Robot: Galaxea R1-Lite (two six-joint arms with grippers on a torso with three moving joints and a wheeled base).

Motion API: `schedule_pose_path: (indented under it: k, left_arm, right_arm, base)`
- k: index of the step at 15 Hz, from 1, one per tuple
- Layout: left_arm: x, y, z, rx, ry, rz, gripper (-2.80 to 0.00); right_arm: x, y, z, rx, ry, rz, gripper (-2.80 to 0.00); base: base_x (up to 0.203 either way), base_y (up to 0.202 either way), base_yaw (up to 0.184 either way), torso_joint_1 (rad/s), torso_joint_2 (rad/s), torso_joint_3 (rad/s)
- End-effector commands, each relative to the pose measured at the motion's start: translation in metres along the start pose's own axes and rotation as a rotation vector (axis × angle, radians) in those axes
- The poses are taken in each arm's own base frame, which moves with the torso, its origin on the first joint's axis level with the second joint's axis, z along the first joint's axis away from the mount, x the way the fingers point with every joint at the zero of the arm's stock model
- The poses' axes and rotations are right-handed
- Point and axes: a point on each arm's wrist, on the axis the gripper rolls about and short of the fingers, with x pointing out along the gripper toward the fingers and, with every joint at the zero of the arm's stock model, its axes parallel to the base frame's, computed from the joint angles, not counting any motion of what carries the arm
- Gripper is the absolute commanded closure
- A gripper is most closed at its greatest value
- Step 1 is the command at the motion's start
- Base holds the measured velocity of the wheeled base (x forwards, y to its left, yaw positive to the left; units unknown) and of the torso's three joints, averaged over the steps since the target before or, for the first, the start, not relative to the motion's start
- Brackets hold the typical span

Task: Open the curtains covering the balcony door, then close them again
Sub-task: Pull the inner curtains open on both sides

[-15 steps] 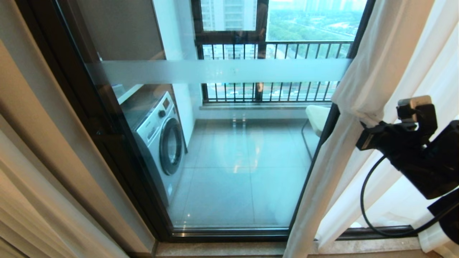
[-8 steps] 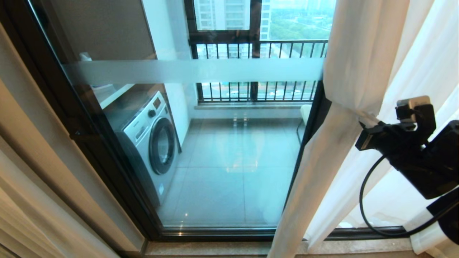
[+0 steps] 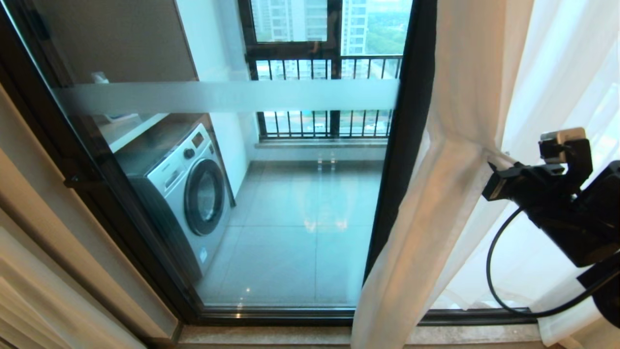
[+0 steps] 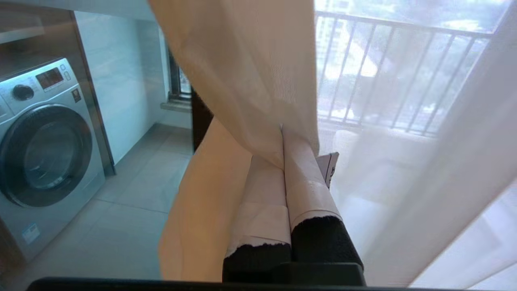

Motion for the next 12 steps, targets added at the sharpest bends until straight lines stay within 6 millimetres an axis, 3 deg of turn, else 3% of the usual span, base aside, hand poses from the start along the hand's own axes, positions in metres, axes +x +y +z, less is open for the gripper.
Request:
schedule_pose_path:
  k: [1, 12]
  left_arm:
    - [0.0000, 0.0000, 0.0000, 0.000, 0.000, 0.000, 0.00]
    - [0.0000, 0.0000, 0.0000, 0.000, 0.000, 0.001, 0.00]
  right_arm:
    - [0.0043, -0.0002, 0.0050, 0.002, -0.045, -0.004, 0.00]
    - [0.0124, -0.0005, 0.0076, 0.015, -0.069, -0.007, 0.00]
  base:
    - [0.000, -0.192, 0.002, -0.001, 0.00, 0.001]
    - [0.000, -0.190, 0.003, 0.002, 0.00, 0.003]
